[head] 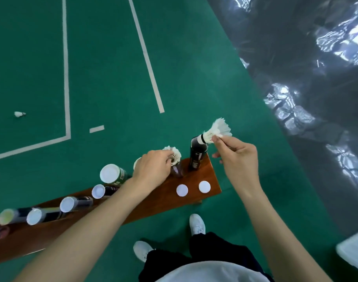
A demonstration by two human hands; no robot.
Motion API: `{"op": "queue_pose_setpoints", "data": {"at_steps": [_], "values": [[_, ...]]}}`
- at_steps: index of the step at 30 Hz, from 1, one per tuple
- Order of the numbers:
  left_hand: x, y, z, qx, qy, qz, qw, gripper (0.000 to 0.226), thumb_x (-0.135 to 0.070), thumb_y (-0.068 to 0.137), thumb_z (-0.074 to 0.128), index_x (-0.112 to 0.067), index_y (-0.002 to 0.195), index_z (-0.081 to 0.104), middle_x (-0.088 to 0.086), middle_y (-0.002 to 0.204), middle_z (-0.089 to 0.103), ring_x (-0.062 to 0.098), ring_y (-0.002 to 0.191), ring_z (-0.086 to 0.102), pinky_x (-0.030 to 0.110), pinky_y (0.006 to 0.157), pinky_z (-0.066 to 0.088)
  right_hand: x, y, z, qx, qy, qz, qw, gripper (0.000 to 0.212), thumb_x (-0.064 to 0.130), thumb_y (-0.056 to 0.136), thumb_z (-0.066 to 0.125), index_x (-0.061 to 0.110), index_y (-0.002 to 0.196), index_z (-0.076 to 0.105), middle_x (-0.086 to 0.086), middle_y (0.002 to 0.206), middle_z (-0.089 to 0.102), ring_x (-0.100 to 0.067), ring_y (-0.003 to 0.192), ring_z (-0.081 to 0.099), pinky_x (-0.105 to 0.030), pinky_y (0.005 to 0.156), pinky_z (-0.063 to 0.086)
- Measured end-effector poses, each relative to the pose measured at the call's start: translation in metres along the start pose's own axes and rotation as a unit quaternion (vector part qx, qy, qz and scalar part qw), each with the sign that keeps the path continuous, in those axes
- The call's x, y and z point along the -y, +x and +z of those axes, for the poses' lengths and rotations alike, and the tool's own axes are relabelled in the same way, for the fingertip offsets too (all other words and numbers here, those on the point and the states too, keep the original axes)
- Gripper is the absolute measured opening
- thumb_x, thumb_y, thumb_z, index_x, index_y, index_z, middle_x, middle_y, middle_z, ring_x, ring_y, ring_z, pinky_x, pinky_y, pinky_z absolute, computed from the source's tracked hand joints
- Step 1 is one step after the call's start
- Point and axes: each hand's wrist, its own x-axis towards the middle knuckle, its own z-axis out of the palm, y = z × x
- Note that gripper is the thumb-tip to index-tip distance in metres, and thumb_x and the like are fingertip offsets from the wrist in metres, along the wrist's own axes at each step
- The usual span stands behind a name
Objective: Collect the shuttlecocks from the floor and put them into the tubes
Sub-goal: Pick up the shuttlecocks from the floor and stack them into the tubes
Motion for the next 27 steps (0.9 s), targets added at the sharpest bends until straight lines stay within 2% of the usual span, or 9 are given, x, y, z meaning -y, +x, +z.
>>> {"op": "queue_pose_setpoints", "data": {"at_steps": [2,7,10,11,13,16,19,24,27], "values": [[0.003,-0.006,-0.008,-0.025,-0.017,-0.009,1.0,0.038,-0.023,0.097,0.05,-0.038,0.128,0.066,0.001,0.117,0.074,0.034,0.099,0.068,0.045,0.08,0.058,-0.001,0.004,0.013,0.021,-0.046,-0.028,0.998,0.014,0.03,0.095,0.074,0.024,0.086,0.081,0.015,0.078,0.074,-0.013,0.054,0.068,-0.024,0.058,0.048],[0.022,-0.03,-0.029,-0.066,-0.045,-0.055,0.995,0.043,-0.018,0.094,0.047,-0.036,0.127,0.068,-0.008,0.124,0.072,0.026,0.11,0.066,0.041,0.091,0.055,-0.014,0.008,0.061,0.096,-0.232,-0.224,0.942,0.014,0.029,0.097,0.072,0.024,0.101,0.084,0.012,0.088,0.078,-0.008,0.061,0.066,-0.033,0.058,0.056],[0.029,-0.051,-0.037,-0.104,-0.1,-0.06,0.988,0.035,-0.019,0.098,0.05,-0.035,0.119,0.073,-0.02,0.113,0.074,-0.001,0.075,0.065,0.017,0.067,0.049,-0.036,0.012,0.086,0.181,-0.358,-0.29,0.869,0.017,0.029,0.099,0.064,0.025,0.097,0.081,0.003,0.088,0.077,-0.022,0.075,0.07,-0.035,0.053,0.053],[0.028,-0.057,-0.04,-0.113,-0.123,-0.056,0.984,0.033,-0.018,0.098,0.052,-0.034,0.114,0.075,-0.024,0.102,0.074,-0.01,0.064,0.059,0.007,0.057,0.039,-0.046,0.015,0.092,0.208,-0.397,-0.292,0.845,0.02,0.031,0.1,0.061,0.025,0.098,0.079,0.002,0.088,0.076,-0.024,0.077,0.07,-0.035,0.054,0.054],[0.026,-0.069,-0.042,-0.129,-0.17,-0.047,0.976,0.03,-0.013,0.097,0.055,-0.03,0.107,0.078,-0.033,0.077,0.067,-0.021,0.052,0.048,0.004,0.049,0.034,-0.063,0.02,0.1,0.243,-0.452,-0.271,0.814,0.024,0.038,0.101,0.056,0.026,0.096,0.076,0.003,0.089,0.073,-0.025,0.079,0.069,-0.031,0.053,0.051],[0.024,-0.083,-0.044,-0.149,-0.21,-0.041,0.965,0.029,-0.006,0.095,0.057,-0.024,0.1,0.08,-0.041,0.059,0.056,-0.022,0.049,0.046,0.001,0.048,0.031,-0.079,0.026,0.11,0.265,-0.488,-0.194,0.809,0.03,0.046,0.097,0.057,0.024,0.077,0.063,0.005,0.077,0.062,-0.024,0.068,0.064,-0.026,0.049,0.035],[0.026,-0.088,-0.042,-0.15,-0.216,-0.031,0.964,0.033,0.0,0.093,0.055,-0.021,0.099,0.08,-0.043,0.058,0.054,-0.022,0.05,0.047,0.0,0.049,0.031,-0.084,0.031,0.116,0.278,-0.502,-0.18,0.799,0.034,0.04,0.096,0.056,0.018,0.07,0.052,0.001,0.074,0.055,-0.029,0.066,0.06,-0.029,0.053,0.038],[0.035,-0.085,-0.034,-0.122,-0.215,-0.059,0.967,0.037,-0.002,0.095,0.052,-0.026,0.107,0.077,-0.025,0.092,0.074,-0.004,0.055,0.055,0.009,0.054,0.037,-0.074,0.034,0.132,0.3,-0.529,-0.194,0.769,0.038,0.054,0.092,0.059,0.018,0.079,0.055,0.0,0.077,0.056,-0.033,0.073,0.06,-0.032,0.061,0.041],[0.036,-0.087,-0.031,-0.125,-0.221,-0.06,0.965,0.037,-0.002,0.095,0.052,-0.026,0.105,0.078,-0.031,0.081,0.069,-0.009,0.053,0.054,0.006,0.05,0.035,-0.075,0.031,0.135,0.308,-0.544,-0.202,0.754,0.038,0.056,0.091,0.061,0.018,0.087,0.057,-0.003,0.088,0.063,-0.033,0.08,0.064,-0.033,0.063,0.042]]}}
